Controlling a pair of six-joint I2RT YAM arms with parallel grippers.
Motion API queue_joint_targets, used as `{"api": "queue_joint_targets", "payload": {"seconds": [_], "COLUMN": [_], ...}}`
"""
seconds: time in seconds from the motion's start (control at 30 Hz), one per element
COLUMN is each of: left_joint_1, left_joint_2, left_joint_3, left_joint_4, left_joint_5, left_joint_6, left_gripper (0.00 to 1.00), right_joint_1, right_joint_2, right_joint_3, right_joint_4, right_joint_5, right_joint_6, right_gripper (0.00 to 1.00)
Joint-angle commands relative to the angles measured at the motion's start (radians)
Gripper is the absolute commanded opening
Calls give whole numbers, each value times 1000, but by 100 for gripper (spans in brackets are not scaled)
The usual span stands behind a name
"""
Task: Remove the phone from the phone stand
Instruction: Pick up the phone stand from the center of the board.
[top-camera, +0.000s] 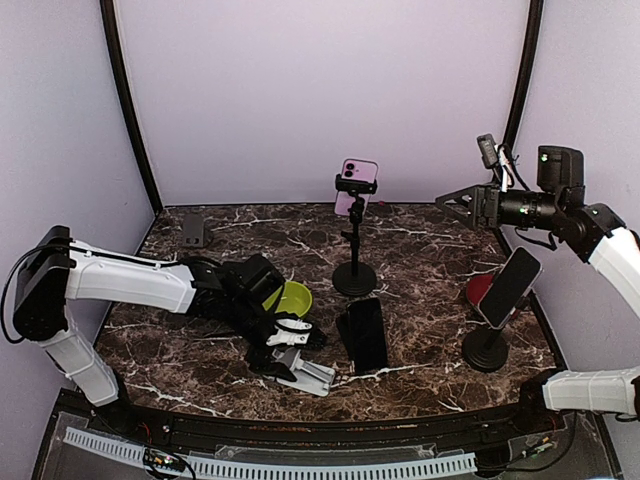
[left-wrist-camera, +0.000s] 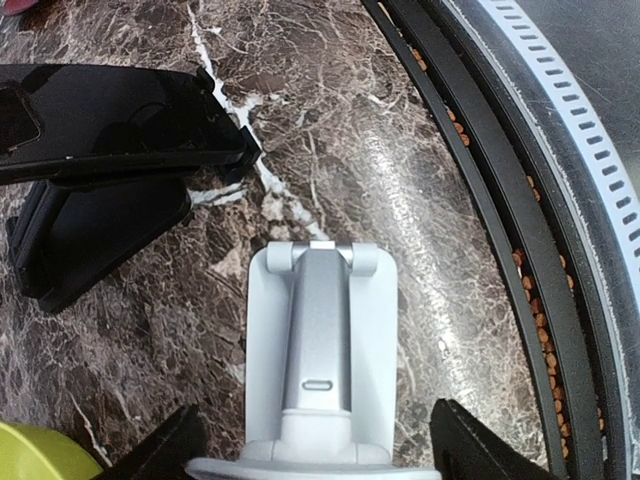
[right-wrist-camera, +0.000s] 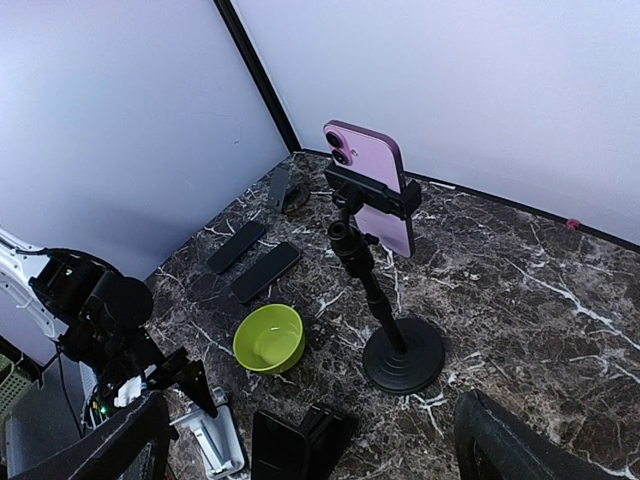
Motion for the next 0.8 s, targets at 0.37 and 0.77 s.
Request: {"api": "queue_joint_targets", "payload": {"seconds": [0.37, 0.77], "left_joint_1": [-19, -25], "left_joint_2": [-155, -402], "left_joint_3": [-39, -59], "left_joint_4": [38, 52], "left_joint_5": [-2, -86], "left_joint_6": [-50, -196], "left_gripper": [58, 48], "right_joint_1": [8, 8], "right_joint_2": [-9, -10], "right_joint_3": [2, 11], "right_joint_4": [32, 43], "right_joint_5": [11, 18], "right_joint_6": [3, 15], "right_gripper": [99, 99]}}
